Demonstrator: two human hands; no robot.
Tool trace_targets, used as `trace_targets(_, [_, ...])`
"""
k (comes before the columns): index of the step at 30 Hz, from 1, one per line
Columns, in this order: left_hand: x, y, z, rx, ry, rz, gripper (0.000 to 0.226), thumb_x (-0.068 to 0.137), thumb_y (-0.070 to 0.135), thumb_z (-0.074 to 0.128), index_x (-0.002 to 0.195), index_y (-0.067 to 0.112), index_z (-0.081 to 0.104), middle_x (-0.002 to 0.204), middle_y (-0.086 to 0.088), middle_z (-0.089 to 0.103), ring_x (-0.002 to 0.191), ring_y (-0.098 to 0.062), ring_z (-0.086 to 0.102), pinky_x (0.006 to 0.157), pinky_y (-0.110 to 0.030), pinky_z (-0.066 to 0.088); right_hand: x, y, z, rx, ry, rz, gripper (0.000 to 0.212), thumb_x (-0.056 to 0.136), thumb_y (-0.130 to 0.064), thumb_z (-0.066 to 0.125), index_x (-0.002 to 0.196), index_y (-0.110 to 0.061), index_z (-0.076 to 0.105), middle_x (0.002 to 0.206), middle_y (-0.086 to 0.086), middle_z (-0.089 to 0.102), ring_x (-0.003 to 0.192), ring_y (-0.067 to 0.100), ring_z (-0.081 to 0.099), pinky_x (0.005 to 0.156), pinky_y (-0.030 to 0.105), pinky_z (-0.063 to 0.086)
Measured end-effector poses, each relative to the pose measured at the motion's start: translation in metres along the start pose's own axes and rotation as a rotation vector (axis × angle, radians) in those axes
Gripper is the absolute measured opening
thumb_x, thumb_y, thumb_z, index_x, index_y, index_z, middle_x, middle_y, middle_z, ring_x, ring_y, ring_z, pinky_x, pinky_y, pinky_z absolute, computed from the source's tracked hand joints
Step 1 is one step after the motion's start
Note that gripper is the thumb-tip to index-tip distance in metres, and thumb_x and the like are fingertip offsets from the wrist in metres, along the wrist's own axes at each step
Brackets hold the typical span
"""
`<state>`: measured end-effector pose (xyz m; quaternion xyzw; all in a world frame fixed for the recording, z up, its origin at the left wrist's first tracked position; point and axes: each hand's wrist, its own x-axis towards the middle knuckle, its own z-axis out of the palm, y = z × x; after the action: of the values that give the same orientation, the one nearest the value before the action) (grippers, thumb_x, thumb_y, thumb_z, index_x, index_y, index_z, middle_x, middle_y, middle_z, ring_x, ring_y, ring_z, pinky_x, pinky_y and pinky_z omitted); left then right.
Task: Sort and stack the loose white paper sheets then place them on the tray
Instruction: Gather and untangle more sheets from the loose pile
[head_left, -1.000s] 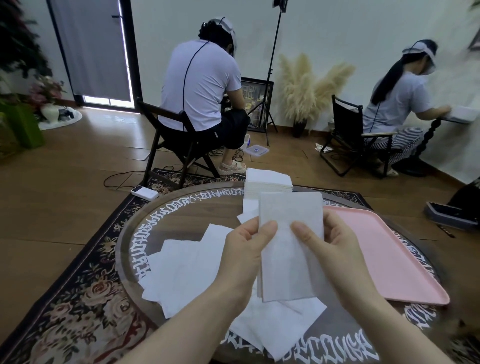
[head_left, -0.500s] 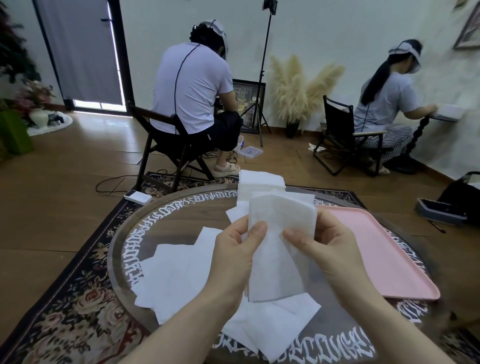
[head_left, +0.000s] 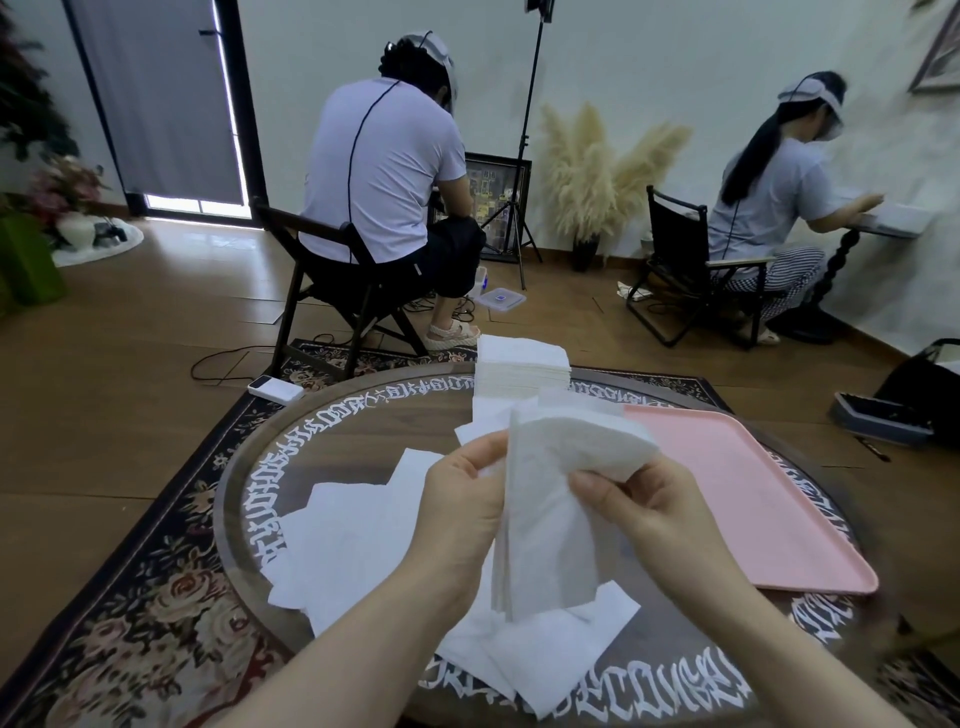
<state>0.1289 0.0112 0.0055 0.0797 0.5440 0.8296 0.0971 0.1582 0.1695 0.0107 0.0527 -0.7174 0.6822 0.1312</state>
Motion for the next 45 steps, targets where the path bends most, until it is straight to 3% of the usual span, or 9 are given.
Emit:
trace_targets(5, [0.002, -0.001, -0.001, 0.036, 0.040, 0.013, 0.029, 0.062, 0.011, 0.080, 0.091, 0.006, 0.078, 0.086, -0.014, 0.076, 0.068, -0.019, 0.069, 0.055, -0.025, 0.053, -0.001, 0.000, -0.001, 0.045, -0.020, -0.014, 0.020, 0.077, -0.007, 0.066, 0.096, -0.003, 0.068, 0.085, -0.003, 0.077, 0.078, 0.006, 0.071, 0.066, 0.015, 0.052])
trace_targets(10, [0.003, 0.000, -0.003, -0.048, 0.138, -0.022, 0.020, 0.066, 0.022, 0.083, 0.083, 0.013, 0.078, 0.085, -0.010, 0.077, 0.069, -0.017, 0.070, 0.058, -0.026, 0.053, 0.002, -0.008, -0.003, 0.321, -0.025, 0.082, 0.030, 0.079, -0.013, 0.059, 0.103, 0.003, 0.065, 0.089, 0.006, 0.077, 0.076, 0.015, 0.074, 0.058, 0.022, 0.056])
trace_targets(12, [0.003, 0.001, -0.004, -0.093, 0.167, -0.030, 0.019, 0.070, 0.024, 0.079, 0.087, 0.015, 0.076, 0.089, -0.008, 0.077, 0.074, -0.017, 0.070, 0.065, -0.028, 0.053, 0.005, -0.010, -0.007, 0.437, 0.026, 0.133, 0.027, 0.079, -0.017, 0.059, 0.101, -0.003, 0.067, 0.093, 0.009, 0.077, 0.078, 0.019, 0.075, 0.058, 0.025, 0.058])
trace_targets(20, [0.001, 0.001, 0.000, -0.053, 0.194, -0.001, 0.004, 0.085, 0.020, 0.073, 0.081, 0.022, 0.076, 0.104, -0.011, 0.075, 0.103, -0.032, 0.069, 0.101, -0.053, 0.048, 0.004, -0.004, -0.007, 0.333, 0.016, 0.173, 0.032, 0.081, -0.015, 0.063, 0.111, -0.003, 0.067, 0.104, 0.016, 0.075, 0.086, 0.025, 0.075, 0.062, 0.028, 0.059])
trace_targets(23, [0.000, 0.000, 0.000, -0.034, 0.176, 0.009, 0.004, 0.086, 0.023, 0.072, 0.087, 0.020, 0.074, 0.101, -0.011, 0.075, 0.105, -0.036, 0.068, 0.099, -0.053, 0.050, 0.005, -0.006, -0.004, 0.307, 0.012, 0.140, 0.033, 0.081, -0.015, 0.063, 0.112, -0.004, 0.066, 0.105, 0.014, 0.075, 0.087, 0.024, 0.074, 0.063, 0.027, 0.058])
trace_targets(35, [-0.003, 0.003, 0.004, -0.046, 0.130, 0.015, 0.007, 0.088, 0.023, 0.069, 0.084, 0.019, 0.073, 0.093, -0.008, 0.076, 0.081, -0.019, 0.071, 0.068, -0.031, 0.054, 0.005, -0.005, -0.004, 0.159, 0.020, 0.120, 0.032, 0.082, -0.022, 0.065, 0.111, -0.010, 0.068, 0.105, 0.010, 0.076, 0.089, 0.024, 0.074, 0.065, 0.026, 0.058])
trace_targets(38, [-0.003, 0.003, 0.003, -0.047, 0.116, 0.031, 0.011, 0.082, 0.031, 0.072, 0.083, 0.020, 0.073, 0.095, -0.008, 0.076, 0.082, -0.019, 0.071, 0.069, -0.030, 0.054, 0.004, -0.006, -0.003, 0.181, 0.020, 0.129, 0.030, 0.083, -0.020, 0.064, 0.111, -0.009, 0.068, 0.103, 0.011, 0.076, 0.086, 0.023, 0.074, 0.063, 0.025, 0.057])
trace_targets(41, [-0.006, 0.004, 0.004, -0.021, 0.088, 0.055, 0.036, 0.067, 0.043, 0.076, 0.092, 0.017, 0.072, 0.100, -0.008, 0.076, 0.094, -0.026, 0.071, 0.084, -0.038, 0.054, 0.003, -0.008, -0.002, 0.193, 0.025, 0.126, 0.031, 0.084, -0.018, 0.062, 0.112, -0.007, 0.067, 0.103, 0.010, 0.076, 0.086, 0.022, 0.074, 0.062, 0.024, 0.057])
trace_targets(45, [-0.006, 0.003, 0.004, 0.008, 0.083, 0.094, 0.029, 0.067, 0.021, 0.083, 0.093, 0.015, 0.070, 0.092, -0.009, 0.077, 0.084, -0.026, 0.074, 0.074, -0.036, 0.060, 0.001, -0.008, 0.000, 0.214, 0.011, 0.116, 0.031, 0.086, -0.013, 0.060, 0.115, -0.003, 0.065, 0.102, 0.011, 0.076, 0.086, 0.022, 0.075, 0.062, 0.022, 0.057])
